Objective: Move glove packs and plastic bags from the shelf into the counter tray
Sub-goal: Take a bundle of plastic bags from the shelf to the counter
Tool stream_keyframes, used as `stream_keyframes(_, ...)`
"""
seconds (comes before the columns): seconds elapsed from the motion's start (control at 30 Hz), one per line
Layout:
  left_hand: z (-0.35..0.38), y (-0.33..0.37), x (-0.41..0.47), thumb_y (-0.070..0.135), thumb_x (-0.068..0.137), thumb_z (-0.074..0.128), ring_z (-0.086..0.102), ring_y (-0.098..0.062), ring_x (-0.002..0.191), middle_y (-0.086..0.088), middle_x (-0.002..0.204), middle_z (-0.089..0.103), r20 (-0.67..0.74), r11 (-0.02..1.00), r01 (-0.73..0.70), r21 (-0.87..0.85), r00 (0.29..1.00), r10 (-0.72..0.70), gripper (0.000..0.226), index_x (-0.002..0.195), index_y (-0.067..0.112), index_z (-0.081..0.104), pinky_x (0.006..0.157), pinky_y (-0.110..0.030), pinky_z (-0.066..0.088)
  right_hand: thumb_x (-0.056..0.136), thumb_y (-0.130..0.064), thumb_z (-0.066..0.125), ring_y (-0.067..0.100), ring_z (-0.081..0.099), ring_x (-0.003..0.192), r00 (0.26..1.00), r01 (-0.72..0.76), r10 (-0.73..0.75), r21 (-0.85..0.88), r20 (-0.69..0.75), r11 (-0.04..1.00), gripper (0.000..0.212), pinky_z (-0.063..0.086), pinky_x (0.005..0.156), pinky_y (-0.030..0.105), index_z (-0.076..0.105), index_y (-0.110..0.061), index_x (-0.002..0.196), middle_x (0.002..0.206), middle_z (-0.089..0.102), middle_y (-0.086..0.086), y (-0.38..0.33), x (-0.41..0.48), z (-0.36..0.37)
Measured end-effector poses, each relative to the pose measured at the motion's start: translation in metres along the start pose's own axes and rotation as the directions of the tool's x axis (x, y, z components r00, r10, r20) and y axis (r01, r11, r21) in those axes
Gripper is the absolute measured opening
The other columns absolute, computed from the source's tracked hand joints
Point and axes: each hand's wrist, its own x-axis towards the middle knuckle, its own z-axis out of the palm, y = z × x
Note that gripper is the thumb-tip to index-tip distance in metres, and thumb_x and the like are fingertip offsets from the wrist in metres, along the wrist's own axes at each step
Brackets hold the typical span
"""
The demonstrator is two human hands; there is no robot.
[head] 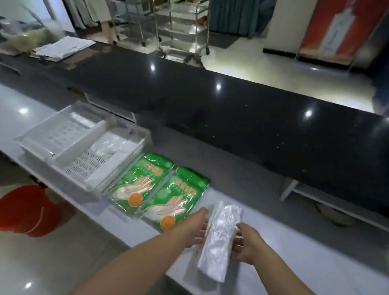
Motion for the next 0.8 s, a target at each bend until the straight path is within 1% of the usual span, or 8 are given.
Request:
stream_keyframes(0.07,0.002,0.014,0.014,0.047,0.097,0.042,0.058,-0.019,0.072,-0.005,0.083,0.064,0.019,0.999,-0.003,0.045,1.000,0.002,0.039,0.093,0.012,0.059,0.071,-0.028,0.048,0.099,-0.032,0.048,0.035,0.062,0.089,1.000,-0.001,0.002,0.055,-0.027,0.998,0.033,0.055,0.076,0.045,0.059,-0.001,0.105,0.101,0.063,0.020,-0.007,0.008,0.004)
stream_keyframes(0.17,-0.001,0.033,0.034,0.046,0.099,0.039,0.057,-0.019,0.073,-0.006,0.086,0.063,0.042,0.995,-0.010,0.100,0.999,0.006,0.039,0.096,0.012,0.058,0.072,-0.027,0.047,0.098,-0.029,0.050,0.035,0.063,0.085,0.999,0.003,0.003,0.120,-0.051,0.993,0.029,0.055,0.078,0.046,0.060,-0.002,0.100,0.097,0.064,0.019,-0.018,0.016,0.013)
stream_keyframes(0.23,-0.006,0.040,0.046,0.044,0.099,0.038,0.056,-0.020,0.076,-0.007,0.090,0.062,0.043,0.992,-0.003,0.129,0.999,-0.002,0.038,0.100,0.012,0.058,0.074,-0.028,0.045,0.097,-0.026,0.051,0.033,0.063,0.078,0.998,0.011,0.001,0.166,-0.068,0.986,0.026,0.056,0.072,0.042,0.061,-0.002,0.093,0.089,0.064,0.017,-0.022,0.018,0.019)
stream_keyframes(0.37,-0.014,0.047,0.056,0.039,0.101,0.038,0.048,-0.015,0.062,-0.004,0.075,0.055,0.070,0.982,-0.012,0.189,0.998,-0.001,0.032,0.090,0.015,0.057,0.058,-0.026,0.037,0.096,-0.022,0.050,0.028,0.058,0.062,0.993,0.050,-0.032,0.151,-0.117,0.987,0.025,0.053,0.058,0.033,0.058,-0.005,0.080,0.064,0.058,0.012,-0.025,0.026,0.031)
stream_keyframes(0.43,-0.020,0.047,0.060,0.041,0.100,0.039,0.044,-0.014,0.061,-0.003,0.076,0.053,0.084,0.973,0.007,0.229,0.996,-0.027,0.031,0.093,0.016,0.057,0.057,-0.027,0.033,0.093,-0.021,0.050,0.027,0.054,0.057,0.990,0.048,-0.028,0.141,-0.135,0.989,0.023,0.051,0.058,0.030,0.053,-0.008,0.074,0.055,0.052,0.008,-0.024,0.030,0.033)
stream_keyframes(0.53,-0.028,0.048,0.063,0.043,0.098,0.041,0.044,-0.015,0.067,-0.005,0.083,0.051,0.122,0.961,0.001,0.276,0.992,-0.036,0.030,0.100,0.018,0.056,0.063,-0.029,0.034,0.093,-0.021,0.048,0.029,0.057,0.064,0.986,0.066,-0.036,0.183,-0.163,0.981,0.021,0.052,0.062,0.032,0.053,-0.007,0.079,0.067,0.058,0.011,-0.022,0.030,0.034)
stream_keyframes(0.7,-0.038,0.060,0.059,0.039,0.097,0.044,0.036,-0.014,0.064,-0.003,0.082,0.044,0.148,0.942,-0.043,0.334,0.989,-0.008,0.026,0.101,0.014,0.053,0.058,-0.026,0.032,0.097,-0.028,0.049,0.031,0.060,0.072,0.975,0.106,-0.057,0.227,-0.213,0.968,0.022,0.052,0.074,0.039,0.054,-0.007,0.097,0.084,0.062,0.014,-0.011,0.030,0.033)
stream_keyframes(0.8,-0.036,0.062,0.062,0.035,0.096,0.045,0.053,-0.020,0.083,-0.005,0.100,0.057,0.153,0.924,-0.091,0.372,0.988,0.035,0.029,0.108,0.012,0.055,0.070,-0.030,0.040,0.097,-0.029,0.050,0.033,0.063,0.079,0.968,0.127,-0.062,0.261,-0.243,0.957,0.025,0.053,0.072,0.038,0.056,-0.005,0.104,0.101,0.064,0.019,-0.004,0.026,0.030)
